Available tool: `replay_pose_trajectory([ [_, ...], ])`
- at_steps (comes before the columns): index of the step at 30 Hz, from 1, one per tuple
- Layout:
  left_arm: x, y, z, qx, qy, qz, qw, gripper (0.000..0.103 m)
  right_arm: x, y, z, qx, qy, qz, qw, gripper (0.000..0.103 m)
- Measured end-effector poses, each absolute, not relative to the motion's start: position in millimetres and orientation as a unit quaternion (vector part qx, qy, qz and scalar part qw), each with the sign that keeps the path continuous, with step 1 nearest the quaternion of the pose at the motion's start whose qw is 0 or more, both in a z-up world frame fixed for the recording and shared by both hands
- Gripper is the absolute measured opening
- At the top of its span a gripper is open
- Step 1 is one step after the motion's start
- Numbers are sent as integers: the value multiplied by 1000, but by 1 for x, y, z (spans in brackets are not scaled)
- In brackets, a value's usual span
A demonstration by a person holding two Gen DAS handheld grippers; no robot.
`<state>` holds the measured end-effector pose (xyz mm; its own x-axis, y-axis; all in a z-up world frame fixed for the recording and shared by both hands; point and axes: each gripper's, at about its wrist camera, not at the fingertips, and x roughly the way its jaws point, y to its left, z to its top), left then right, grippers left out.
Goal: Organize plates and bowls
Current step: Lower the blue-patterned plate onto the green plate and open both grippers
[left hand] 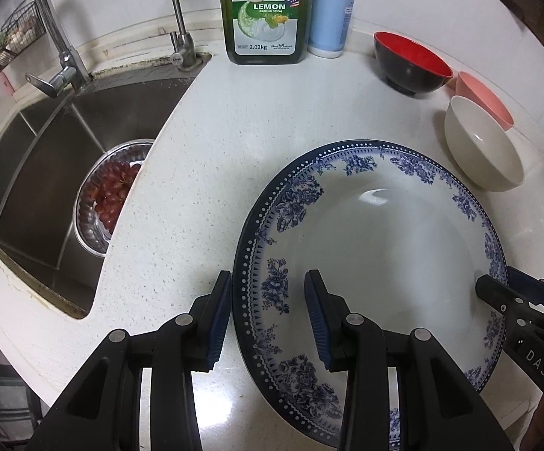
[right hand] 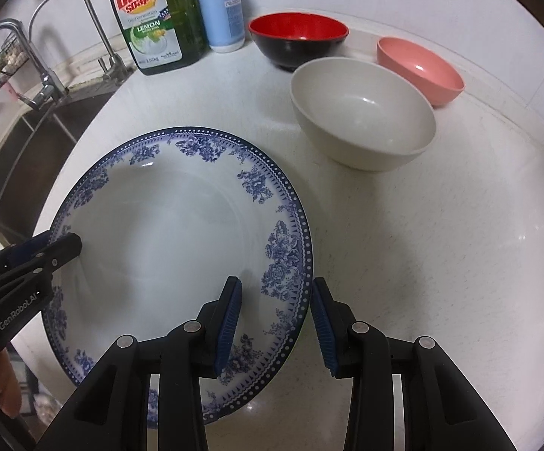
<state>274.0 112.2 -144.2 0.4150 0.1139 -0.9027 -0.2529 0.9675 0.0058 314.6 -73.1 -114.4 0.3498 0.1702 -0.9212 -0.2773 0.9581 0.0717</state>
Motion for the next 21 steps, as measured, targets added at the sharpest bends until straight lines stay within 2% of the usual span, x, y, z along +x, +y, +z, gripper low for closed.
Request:
replay_pose_trajectory([
  [12,276,114,-151,-70,544,103,830,41,316,-69,-123,-58,562,142,813,41],
  [17,276,112,-146,-63,538,98,835,59,317,-69,-123,-56,561,146,813,41],
  [21,276,109,-132,-49,522,98,846,66,316,-74,-121,-45,560,148,814,41],
])
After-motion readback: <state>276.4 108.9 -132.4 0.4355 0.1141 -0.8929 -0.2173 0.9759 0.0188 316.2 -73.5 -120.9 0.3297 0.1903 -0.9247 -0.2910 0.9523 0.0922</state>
